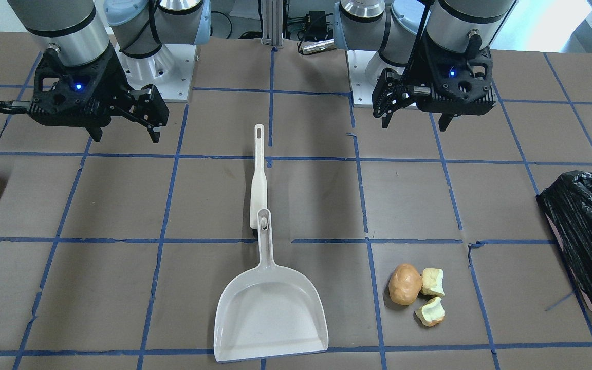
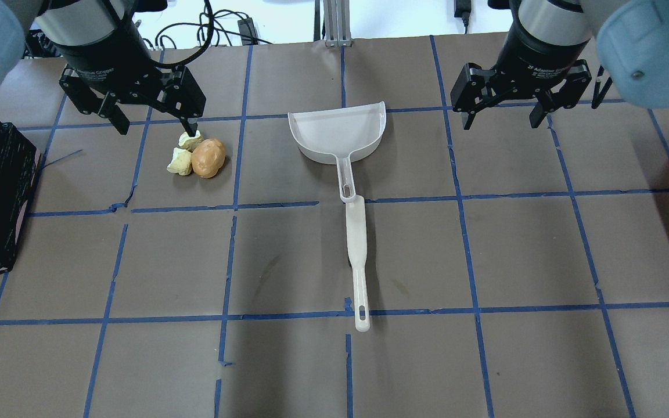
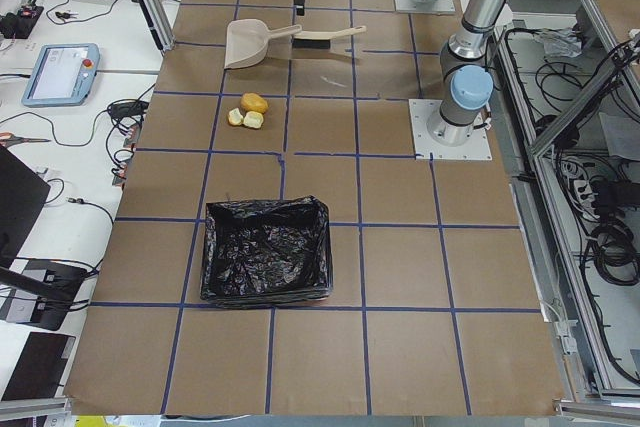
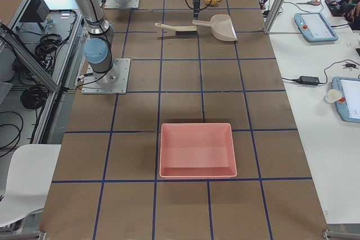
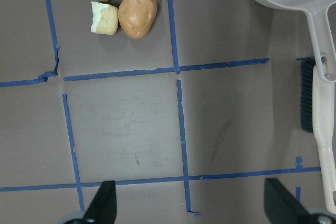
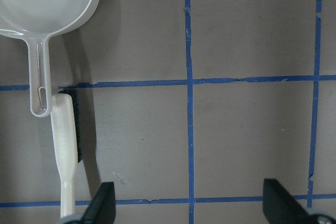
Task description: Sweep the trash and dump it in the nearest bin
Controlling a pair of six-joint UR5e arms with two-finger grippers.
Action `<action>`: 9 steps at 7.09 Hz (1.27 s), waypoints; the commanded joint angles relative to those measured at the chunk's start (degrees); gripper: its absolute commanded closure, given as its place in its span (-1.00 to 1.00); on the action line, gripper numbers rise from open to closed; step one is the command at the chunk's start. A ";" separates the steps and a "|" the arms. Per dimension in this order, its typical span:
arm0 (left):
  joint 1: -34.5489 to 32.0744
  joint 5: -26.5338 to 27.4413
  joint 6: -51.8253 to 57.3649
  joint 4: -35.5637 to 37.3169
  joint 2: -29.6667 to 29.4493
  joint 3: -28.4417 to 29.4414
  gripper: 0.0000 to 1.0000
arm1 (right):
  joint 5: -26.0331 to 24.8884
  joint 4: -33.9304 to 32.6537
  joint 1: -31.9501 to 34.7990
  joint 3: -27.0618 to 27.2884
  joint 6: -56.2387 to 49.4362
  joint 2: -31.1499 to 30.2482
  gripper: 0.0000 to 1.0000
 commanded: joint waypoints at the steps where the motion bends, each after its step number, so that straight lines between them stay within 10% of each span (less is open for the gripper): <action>1: 0.00 -0.20 -0.34 0.38 -0.05 -0.14 -1.00 | 0.17 0.00 0.00 0.00 0.00 0.00 -1.00; 9: -1.76 -2.04 -0.61 7.32 -3.56 -1.46 -1.00 | 0.26 0.35 0.70 0.79 -0.35 -0.09 -1.00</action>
